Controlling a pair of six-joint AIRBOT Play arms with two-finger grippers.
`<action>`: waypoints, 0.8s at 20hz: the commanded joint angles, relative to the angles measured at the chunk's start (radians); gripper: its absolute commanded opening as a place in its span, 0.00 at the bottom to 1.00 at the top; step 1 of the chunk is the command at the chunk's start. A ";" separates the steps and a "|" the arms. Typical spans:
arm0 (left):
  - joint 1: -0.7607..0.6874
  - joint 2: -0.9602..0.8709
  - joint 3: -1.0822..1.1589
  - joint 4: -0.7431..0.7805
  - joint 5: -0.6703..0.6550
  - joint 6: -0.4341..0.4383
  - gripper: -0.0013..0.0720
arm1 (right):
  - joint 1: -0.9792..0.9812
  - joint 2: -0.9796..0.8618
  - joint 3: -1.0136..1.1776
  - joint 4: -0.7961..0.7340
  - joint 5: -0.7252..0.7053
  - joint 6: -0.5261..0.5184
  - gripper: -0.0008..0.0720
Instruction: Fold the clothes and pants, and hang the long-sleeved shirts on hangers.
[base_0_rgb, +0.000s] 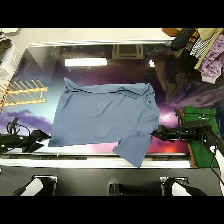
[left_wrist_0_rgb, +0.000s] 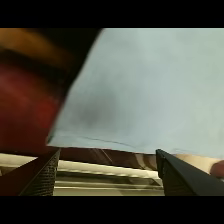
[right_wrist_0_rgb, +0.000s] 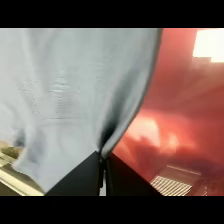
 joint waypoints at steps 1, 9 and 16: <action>0.013 -0.001 -0.073 0.036 0.018 0.006 0.94 | 0.001 0.047 0.001 0.007 -0.025 0.041 0.05; 0.012 -0.002 -0.072 0.035 0.059 0.008 0.93 | 0.001 0.054 0.001 0.010 -0.047 0.044 0.05; 0.011 -0.027 -0.073 -0.002 0.114 0.023 0.93 | 0.001 0.054 0.001 0.015 -0.063 0.053 0.05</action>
